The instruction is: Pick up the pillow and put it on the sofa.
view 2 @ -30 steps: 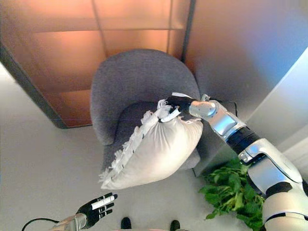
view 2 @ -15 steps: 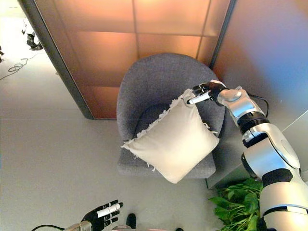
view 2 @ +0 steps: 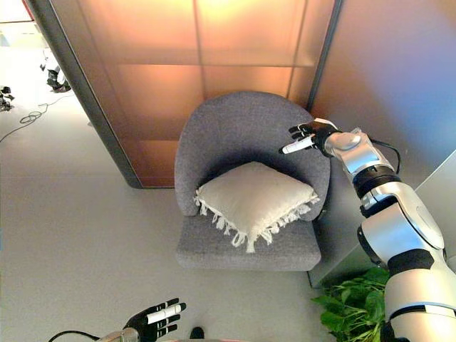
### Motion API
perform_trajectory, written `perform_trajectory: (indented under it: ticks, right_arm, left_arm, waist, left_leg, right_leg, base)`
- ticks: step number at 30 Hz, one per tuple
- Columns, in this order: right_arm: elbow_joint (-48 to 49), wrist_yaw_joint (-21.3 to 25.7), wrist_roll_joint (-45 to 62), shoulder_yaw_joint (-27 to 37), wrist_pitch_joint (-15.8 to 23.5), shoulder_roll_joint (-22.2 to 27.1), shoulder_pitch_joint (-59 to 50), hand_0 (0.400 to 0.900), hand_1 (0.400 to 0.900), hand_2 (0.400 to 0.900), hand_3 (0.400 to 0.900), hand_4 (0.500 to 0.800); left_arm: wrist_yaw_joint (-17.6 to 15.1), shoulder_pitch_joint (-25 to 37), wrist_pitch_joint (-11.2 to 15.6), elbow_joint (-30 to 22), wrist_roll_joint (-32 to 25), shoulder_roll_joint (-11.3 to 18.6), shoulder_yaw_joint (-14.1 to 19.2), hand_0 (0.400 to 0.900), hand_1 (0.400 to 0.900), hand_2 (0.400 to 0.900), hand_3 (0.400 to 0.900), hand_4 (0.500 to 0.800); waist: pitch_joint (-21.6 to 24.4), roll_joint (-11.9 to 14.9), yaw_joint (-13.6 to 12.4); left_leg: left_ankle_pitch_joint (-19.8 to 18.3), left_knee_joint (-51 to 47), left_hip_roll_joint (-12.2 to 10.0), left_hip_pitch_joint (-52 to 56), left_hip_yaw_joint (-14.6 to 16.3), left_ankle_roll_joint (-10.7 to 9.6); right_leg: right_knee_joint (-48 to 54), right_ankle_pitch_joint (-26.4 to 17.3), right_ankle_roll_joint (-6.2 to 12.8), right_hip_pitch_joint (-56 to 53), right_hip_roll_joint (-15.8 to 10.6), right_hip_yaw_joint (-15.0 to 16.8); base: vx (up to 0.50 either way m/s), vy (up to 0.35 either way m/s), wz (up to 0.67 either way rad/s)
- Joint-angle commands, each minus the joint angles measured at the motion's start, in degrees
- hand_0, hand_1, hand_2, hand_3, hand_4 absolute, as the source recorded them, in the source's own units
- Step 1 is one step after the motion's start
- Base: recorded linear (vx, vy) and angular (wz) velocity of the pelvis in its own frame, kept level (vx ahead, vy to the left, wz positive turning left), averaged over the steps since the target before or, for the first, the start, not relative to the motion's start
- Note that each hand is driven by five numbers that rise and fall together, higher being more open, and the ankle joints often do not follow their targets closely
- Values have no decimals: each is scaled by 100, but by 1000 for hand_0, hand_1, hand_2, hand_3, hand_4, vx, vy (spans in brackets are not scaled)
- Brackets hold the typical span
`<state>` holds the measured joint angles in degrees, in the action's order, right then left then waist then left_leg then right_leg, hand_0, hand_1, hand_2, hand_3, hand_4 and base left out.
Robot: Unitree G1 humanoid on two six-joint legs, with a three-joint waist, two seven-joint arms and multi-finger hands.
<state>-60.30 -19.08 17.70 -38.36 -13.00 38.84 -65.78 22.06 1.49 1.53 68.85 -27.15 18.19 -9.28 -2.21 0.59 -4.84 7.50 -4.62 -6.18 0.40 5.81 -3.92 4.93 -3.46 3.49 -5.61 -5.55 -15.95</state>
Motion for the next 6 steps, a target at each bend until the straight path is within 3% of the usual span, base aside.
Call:
perform_trajectory:
  ticks: [1, 6]
  right_arm:
    - [-491, 170, 17, -47, 549, 240, -1148, 900, 900, 900, 900, 800]
    - [-551, 173, 61, -35, 543, 277, -1180, 900, 900, 900, 900, 800]
  left_arm:
    - [32, 516, 196, 198, -117, 255, -426, 900, 900, 900, 900, 800]
    - [54, 537, 293, 214, -124, 246, -446, 900, 900, 900, 900, 800]
  waist:
    - [256, 305, -112]
    - [256, 289, -92]
  left_leg:
    - [-627, 183, -376, 202, 268, -340]
    - [-613, 152, -407, 230, 273, -361]
  right_leg:
    - [-264, 286, 442, 159, -438, 73]
    - [-231, 268, 451, 146, -449, 79]
  base:
    - [-57, 0, 0]
    - [-23, 1, 0]
